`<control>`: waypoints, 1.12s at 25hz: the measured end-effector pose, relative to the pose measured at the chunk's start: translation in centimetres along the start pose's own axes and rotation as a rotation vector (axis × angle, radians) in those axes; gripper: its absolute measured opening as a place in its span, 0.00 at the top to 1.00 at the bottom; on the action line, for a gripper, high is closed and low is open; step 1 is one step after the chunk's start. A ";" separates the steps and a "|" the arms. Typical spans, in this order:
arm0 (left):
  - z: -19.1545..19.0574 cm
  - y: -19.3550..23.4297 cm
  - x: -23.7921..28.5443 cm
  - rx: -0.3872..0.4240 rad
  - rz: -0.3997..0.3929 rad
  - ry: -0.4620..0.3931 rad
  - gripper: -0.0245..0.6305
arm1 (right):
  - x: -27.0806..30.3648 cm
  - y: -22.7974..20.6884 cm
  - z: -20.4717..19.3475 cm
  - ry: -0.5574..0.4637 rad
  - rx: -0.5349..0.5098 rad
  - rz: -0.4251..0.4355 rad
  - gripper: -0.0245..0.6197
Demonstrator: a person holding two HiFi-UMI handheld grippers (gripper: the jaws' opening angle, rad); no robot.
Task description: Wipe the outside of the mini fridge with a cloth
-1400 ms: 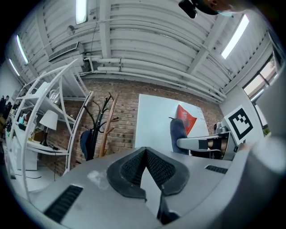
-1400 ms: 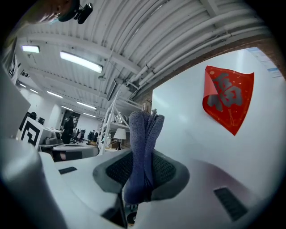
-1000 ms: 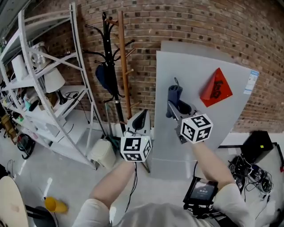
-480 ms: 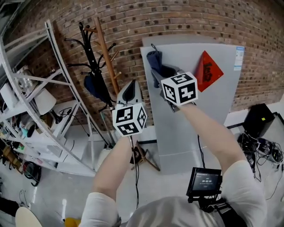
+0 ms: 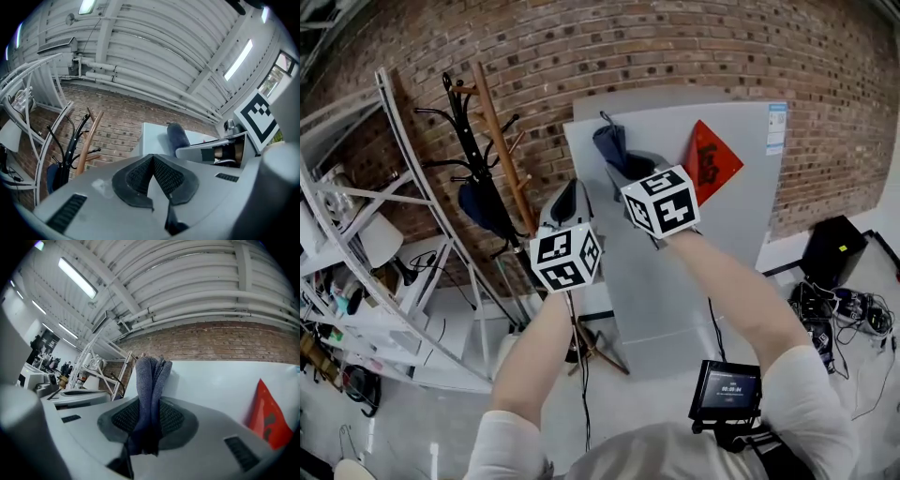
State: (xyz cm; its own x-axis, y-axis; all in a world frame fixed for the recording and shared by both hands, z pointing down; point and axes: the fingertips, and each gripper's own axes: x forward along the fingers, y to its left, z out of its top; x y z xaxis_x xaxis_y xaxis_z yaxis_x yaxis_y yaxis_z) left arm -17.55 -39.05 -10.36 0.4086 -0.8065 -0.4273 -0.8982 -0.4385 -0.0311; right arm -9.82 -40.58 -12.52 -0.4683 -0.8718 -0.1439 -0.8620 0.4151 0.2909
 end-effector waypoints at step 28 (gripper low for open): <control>-1.9 -20.1 8.4 -0.046 -0.148 0.041 0.96 | -12.7 -23.3 -4.3 0.073 0.105 -0.180 0.80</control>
State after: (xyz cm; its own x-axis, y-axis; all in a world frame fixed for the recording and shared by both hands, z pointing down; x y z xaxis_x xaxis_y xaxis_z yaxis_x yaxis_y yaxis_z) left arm 4.25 -37.81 -11.60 0.5429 -0.7470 -0.3837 -0.8198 -0.5704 -0.0494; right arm 17.06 -40.29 -13.39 -0.2929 -0.9492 -0.1149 -0.9477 0.2723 0.1664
